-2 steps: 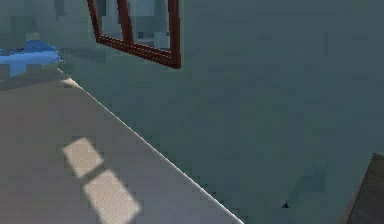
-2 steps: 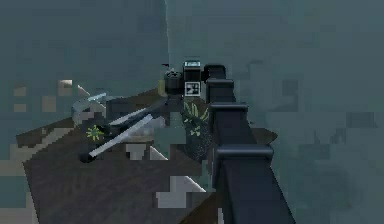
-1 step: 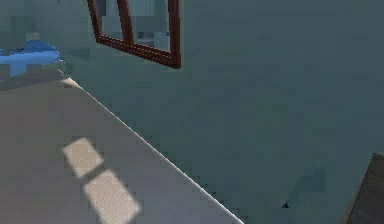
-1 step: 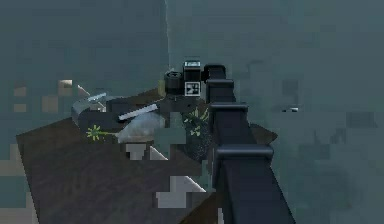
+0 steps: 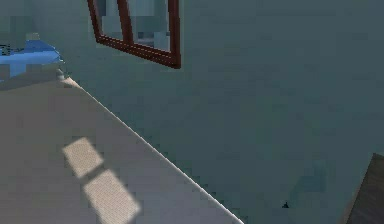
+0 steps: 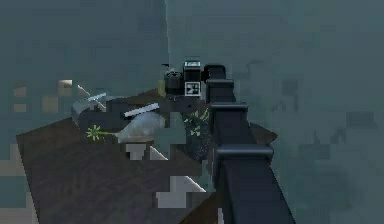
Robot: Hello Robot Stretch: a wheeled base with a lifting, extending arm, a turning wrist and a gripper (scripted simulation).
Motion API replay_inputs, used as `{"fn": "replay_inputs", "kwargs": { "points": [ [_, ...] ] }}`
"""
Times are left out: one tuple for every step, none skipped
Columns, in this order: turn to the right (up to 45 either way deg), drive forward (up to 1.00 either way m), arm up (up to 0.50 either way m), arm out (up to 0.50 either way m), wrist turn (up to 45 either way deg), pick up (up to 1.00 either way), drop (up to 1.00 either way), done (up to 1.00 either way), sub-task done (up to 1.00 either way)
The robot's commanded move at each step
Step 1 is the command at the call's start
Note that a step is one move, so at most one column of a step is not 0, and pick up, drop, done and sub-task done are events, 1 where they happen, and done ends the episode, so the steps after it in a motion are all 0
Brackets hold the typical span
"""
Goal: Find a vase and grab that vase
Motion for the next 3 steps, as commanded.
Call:
{"fn": "replay_inputs", "kwargs": {
  "points": [
    [0.0,0.00,-0.06,0.00,0.0,0.00,0.00,0.00,0.00],
    [0.0,0.00,0.00,0.00,0.0,1.00,0.00,0.00,0.00],
    [0.0,0.00,0.06,0.00,0.0,0.00,0.00,0.00,0.00]
  ]
}}
